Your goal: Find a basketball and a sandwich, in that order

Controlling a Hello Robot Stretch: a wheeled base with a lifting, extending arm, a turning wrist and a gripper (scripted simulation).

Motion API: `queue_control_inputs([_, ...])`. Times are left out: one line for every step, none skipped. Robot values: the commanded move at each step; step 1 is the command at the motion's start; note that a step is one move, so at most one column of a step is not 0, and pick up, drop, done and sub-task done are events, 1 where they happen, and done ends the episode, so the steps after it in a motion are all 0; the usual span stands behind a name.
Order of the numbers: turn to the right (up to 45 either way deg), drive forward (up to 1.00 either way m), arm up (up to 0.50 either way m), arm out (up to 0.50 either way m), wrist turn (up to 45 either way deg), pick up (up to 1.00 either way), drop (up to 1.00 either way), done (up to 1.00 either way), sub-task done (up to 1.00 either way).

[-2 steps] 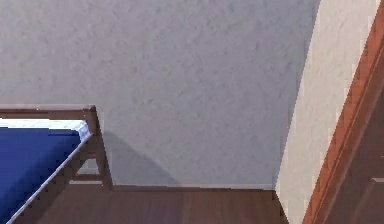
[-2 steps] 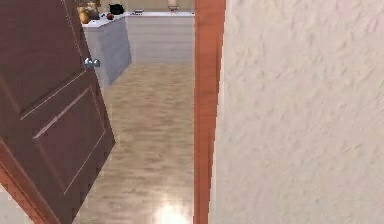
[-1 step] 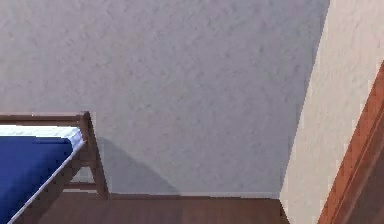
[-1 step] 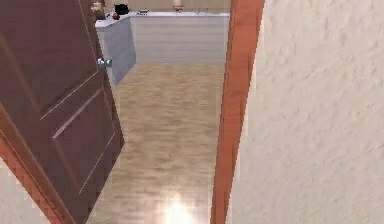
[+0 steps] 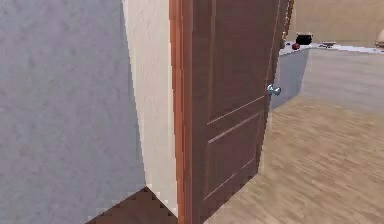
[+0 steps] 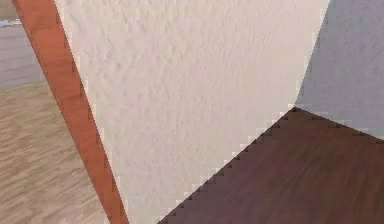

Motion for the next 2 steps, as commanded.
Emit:
queue_control_inputs([24.0, 0.00, 0.00, 0.00, 0.0, 0.00, 0.00, 0.00, 0.00])
queue_control_inputs([0.0, 0.95, 0.00, 0.00, 0.0, 0.00, 0.00, 0.00, 0.00])
